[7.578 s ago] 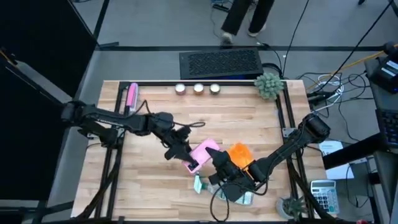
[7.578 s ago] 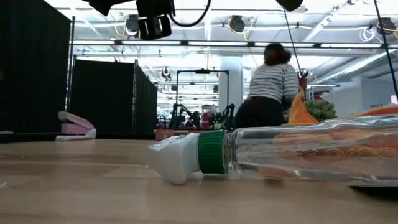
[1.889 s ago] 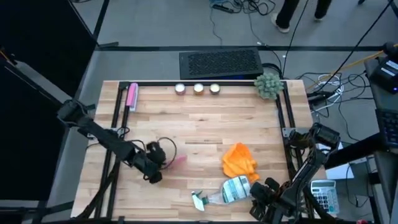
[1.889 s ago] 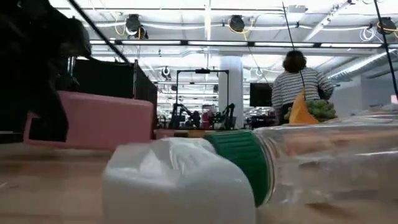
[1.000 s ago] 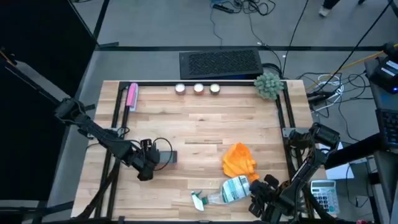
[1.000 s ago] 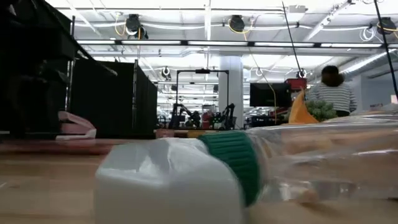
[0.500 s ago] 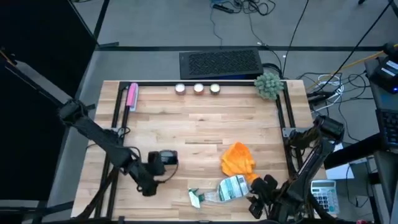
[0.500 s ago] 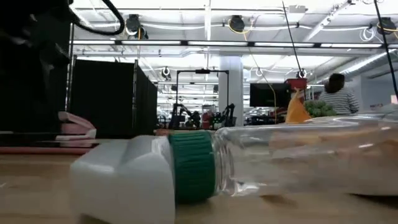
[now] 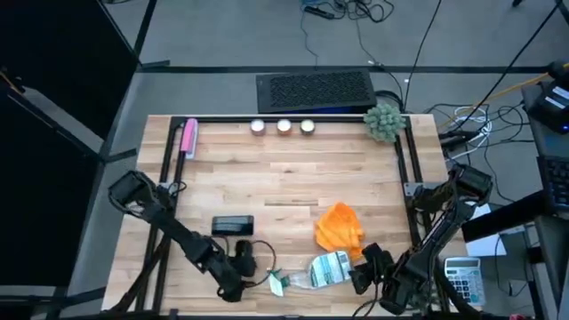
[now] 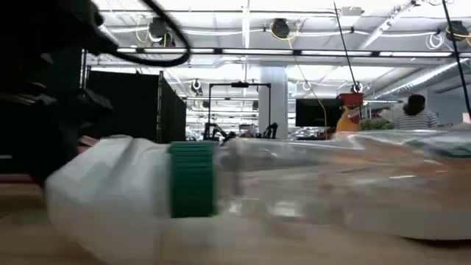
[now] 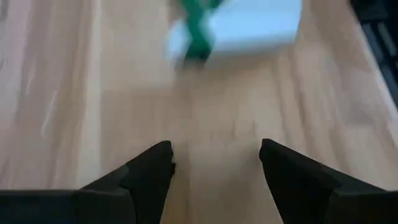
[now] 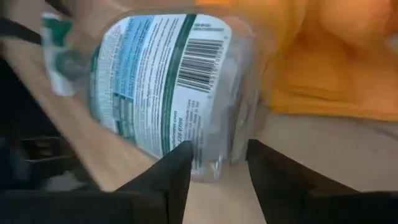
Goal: Apply microfiber cloth
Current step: Spray the back of the cellphone using the spray bottle
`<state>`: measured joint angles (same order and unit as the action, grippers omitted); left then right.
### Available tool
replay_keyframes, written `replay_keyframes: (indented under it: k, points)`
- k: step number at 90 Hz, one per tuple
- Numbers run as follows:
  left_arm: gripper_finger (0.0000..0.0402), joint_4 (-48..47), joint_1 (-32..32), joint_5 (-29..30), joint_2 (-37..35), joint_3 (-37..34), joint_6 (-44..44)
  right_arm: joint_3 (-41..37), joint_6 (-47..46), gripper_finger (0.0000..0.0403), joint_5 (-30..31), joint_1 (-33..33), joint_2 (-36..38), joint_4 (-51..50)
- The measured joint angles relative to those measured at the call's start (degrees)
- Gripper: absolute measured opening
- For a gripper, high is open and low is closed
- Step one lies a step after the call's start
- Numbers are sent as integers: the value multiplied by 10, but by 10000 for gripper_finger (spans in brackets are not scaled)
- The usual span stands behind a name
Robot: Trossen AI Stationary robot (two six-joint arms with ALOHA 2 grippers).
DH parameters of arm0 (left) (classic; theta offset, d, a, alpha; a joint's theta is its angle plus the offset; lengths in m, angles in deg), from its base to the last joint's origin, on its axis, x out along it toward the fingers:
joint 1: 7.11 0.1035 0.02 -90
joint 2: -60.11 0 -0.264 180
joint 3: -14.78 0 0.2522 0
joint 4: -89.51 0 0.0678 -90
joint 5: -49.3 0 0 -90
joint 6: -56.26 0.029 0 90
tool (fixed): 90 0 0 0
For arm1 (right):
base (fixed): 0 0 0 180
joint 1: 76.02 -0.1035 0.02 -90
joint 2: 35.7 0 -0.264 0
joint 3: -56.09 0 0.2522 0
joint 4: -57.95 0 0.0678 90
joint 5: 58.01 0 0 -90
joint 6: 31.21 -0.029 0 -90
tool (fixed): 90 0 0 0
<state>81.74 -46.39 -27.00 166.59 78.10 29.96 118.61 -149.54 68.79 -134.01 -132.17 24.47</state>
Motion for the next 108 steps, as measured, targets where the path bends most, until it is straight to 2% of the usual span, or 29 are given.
replay_keyframes:
  k: [9,25,49,65,87,108]
  points:
    - [226,6,10,14,22,23,14,-18,7,141,7,8,-2,52]
    - [226,-5,24,22,23,43,18,-18,20,141,4,18,-5,57]
    - [226,-3,24,24,-54,57,16,-20,36,141,5,27,-5,72]
    - [226,23,29,49,-101,58,28,-20,48,141,9,38,-7,95]
    - [226,61,45,41,-142,58,31,-18,176,141,19,88,-8,205]
    - [226,56,60,32,-146,62,49,-18,276,141,10,136,-7,274]
